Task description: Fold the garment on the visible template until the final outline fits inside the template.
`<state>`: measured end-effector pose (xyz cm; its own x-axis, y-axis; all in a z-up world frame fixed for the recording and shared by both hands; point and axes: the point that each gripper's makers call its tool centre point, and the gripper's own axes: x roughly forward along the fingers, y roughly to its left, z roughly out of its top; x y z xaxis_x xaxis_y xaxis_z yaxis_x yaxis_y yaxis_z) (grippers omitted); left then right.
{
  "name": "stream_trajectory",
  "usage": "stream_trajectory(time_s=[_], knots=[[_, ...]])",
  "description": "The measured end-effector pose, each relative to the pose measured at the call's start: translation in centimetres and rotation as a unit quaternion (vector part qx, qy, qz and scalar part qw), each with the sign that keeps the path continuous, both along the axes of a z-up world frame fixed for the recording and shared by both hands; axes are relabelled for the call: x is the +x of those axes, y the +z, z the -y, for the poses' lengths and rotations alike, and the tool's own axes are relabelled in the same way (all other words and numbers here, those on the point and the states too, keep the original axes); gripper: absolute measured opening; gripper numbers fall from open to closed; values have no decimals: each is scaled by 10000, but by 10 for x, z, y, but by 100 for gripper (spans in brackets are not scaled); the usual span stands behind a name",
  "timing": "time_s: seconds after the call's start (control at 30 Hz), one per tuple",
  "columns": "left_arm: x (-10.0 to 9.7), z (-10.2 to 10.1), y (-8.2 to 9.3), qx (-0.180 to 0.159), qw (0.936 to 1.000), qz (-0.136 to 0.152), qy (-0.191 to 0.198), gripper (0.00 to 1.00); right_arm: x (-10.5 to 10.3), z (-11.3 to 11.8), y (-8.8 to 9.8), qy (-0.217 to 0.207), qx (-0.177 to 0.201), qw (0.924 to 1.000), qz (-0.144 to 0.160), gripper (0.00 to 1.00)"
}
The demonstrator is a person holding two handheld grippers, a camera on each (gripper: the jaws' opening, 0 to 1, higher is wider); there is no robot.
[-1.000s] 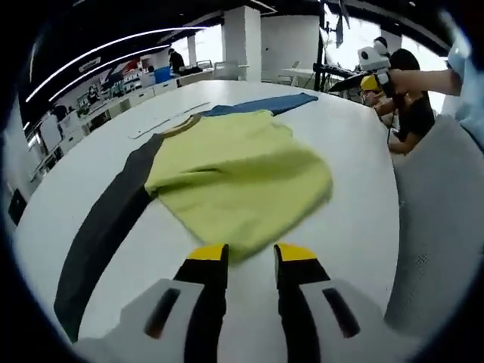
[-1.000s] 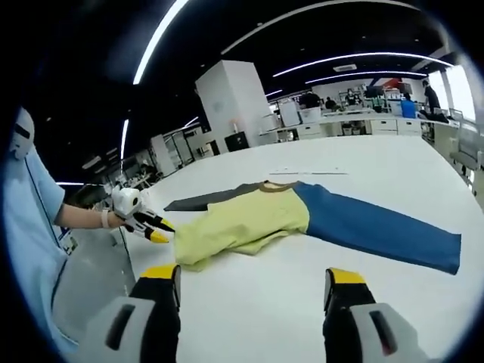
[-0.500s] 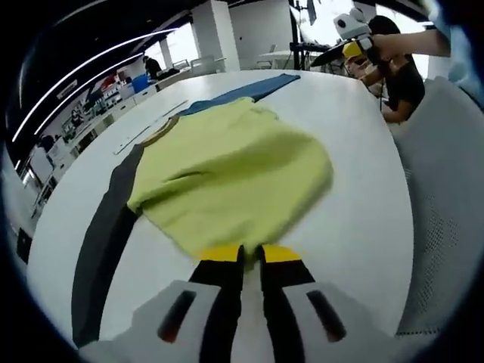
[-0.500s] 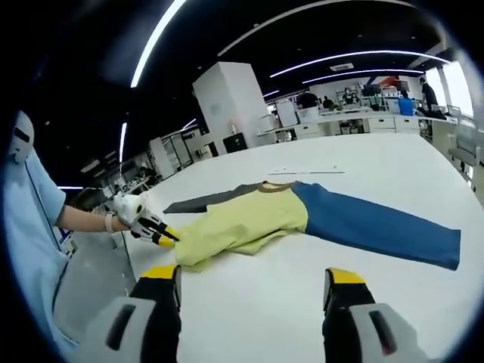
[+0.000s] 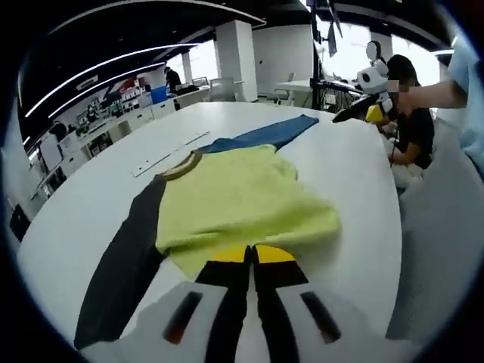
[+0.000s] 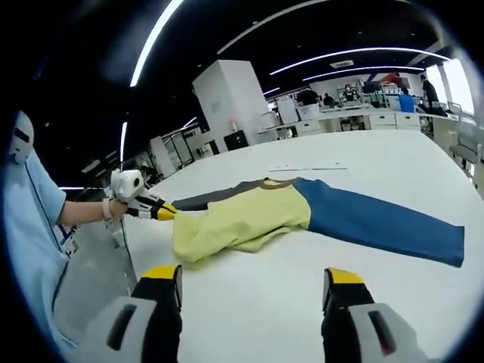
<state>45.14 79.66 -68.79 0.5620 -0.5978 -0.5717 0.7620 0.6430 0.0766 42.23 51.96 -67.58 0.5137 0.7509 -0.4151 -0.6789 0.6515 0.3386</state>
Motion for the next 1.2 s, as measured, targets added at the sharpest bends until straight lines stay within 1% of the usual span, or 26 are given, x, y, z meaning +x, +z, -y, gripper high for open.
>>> stream_trajectory(time_s=[0.1, 0.13, 0.17, 0.3, 0.37, 0.4, 0.5, 0.53, 0.67, 0.77, 0.83, 0.87, 0.93, 1.03, 1.2], knots=[[21, 8, 10, -83, 9999, -55, -27, 0, 0, -3, -2, 59, -25, 10000, -27, 75], [24, 8, 11, -98, 9999, -68, -25, 0, 0, -3, -3, 73, -39, 10000, -34, 75], [31, 11, 14, -135, 9998, -110, -1, 0, 0, -3, -3, 78, -43, 10000, -44, 75], [45, 16, 12, -15, 9996, -278, -73, 0, 1, 0, -4, 22, 1, 10000, -69, 75], [55, 20, 9, 70, 9993, -314, -187, 0, 1, 3, -6, -8, 0, 9999, -100, 75], [60, 21, 6, 169, 9989, -355, -241, 0, 1, 4, -7, -19, -6, 9999, -113, 75], [70, 28, 0, 273, 9981, -415, -351, 0, 0, 7, -10, -84, 20, 9998, -151, 75], [78, 29, -3, 306, 9979, -439, -357, 0, 0, 7, -10, -93, 23, 9998, -160, 75], [93, 38, -11, 276, 9974, -562, -370, 0, -2, 9, -16, -147, 21, 9996, -231, 75], [100, 48, -18, 295, 9968, -600, -434, 0, -2, 10, -18, -203, 68, 9994, -278, 75], [105, 54, -25, 279, 9961, -685, -482, 0, -2, 11, -21, -214, 51, 9993, -312, 75], [105, 58, -29, 255, 9954, -774, -497, 0, -2, 11, -23, -229, 55, 9992, -334, 75], [106, 63, -37, 323, 9947, -804, -562, 0, -1, 11, -25, -258, 59, 9990, -351, 75], [106, 67, -48, 397, 9932, -892, -636, 0, -1, 11, -26, -295, 98, 9988, -379, 75], [108, 69, -62, 427, 9917, -1032, -638, 0, 0, 10, -29, -317, 109, 9986, -408, 75]])
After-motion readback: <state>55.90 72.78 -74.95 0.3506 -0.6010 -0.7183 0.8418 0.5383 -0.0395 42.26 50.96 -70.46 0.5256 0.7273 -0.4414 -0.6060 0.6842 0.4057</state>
